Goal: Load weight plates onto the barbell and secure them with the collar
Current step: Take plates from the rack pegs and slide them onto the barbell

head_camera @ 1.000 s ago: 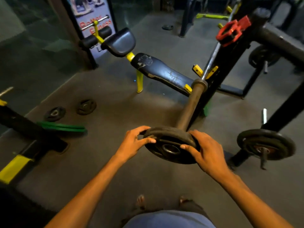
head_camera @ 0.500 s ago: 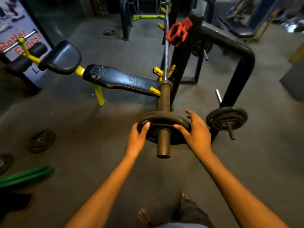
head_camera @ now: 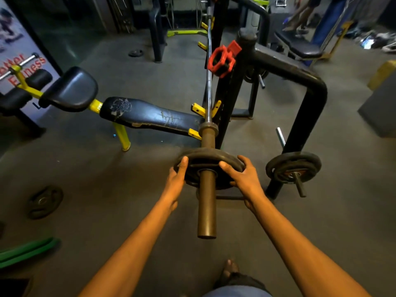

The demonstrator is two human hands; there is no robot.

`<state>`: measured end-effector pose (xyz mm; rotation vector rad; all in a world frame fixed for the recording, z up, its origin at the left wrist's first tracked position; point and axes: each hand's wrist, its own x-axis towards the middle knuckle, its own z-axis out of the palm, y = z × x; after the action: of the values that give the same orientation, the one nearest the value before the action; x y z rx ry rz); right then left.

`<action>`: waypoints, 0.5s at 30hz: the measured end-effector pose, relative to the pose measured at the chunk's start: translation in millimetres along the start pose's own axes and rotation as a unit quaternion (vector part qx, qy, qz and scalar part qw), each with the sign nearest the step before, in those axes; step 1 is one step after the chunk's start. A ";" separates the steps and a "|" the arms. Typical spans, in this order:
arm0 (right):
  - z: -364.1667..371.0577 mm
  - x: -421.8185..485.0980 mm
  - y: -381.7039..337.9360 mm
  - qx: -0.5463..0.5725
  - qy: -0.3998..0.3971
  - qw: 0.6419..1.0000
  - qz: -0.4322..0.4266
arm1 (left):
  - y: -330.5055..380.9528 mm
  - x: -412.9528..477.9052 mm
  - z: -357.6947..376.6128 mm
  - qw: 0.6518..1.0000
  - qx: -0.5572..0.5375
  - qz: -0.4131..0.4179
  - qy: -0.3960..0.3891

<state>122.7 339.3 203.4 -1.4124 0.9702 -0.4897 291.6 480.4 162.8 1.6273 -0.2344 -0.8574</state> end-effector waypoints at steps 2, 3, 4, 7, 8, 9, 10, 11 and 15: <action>2.1 24.2 -4.8 0.011 0.010 1.000 0.007 | 17.1 14.7 7.7 1.000 -0.015 0.019 -0.010; 3.7 36.0 -7.4 0.018 0.016 1.000 0.009 | 26.1 20.6 11.3 0.999 -0.021 0.026 -0.012; 5.8 47.0 -10.7 0.025 0.021 0.999 0.006 | 34.3 26.8 14.8 0.999 -0.026 0.031 -0.013; 10.7 78.1 -25.0 0.033 0.035 0.999 -0.005 | 55.7 45.1 24.9 0.999 -0.029 0.044 -0.015; 12.1 86.6 -29.6 0.033 0.037 0.999 -0.007 | 61.7 50.8 28.2 0.999 -0.030 0.045 -0.010; 13.5 94.4 -33.8 0.032 0.040 0.999 -0.011 | 67.3 55.6 31.3 0.999 -0.032 0.043 -0.003; 15.1 102.4 -37.7 0.030 0.043 0.999 -0.013 | 71.2 62.9 33.7 0.998 -0.037 0.041 0.001; 16.4 109.4 -41.7 0.029 0.047 0.998 -0.014 | 75.8 68.7 36.3 0.998 -0.043 0.041 -0.001; 19.1 126.4 -50.6 0.017 0.059 0.998 -0.015 | 78.5 89.0 38.7 0.998 -0.058 0.035 -0.010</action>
<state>220.2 243.1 215.5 -1.3814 1.0319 -0.6158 353.4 378.3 199.2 1.4946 -0.2494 -0.8196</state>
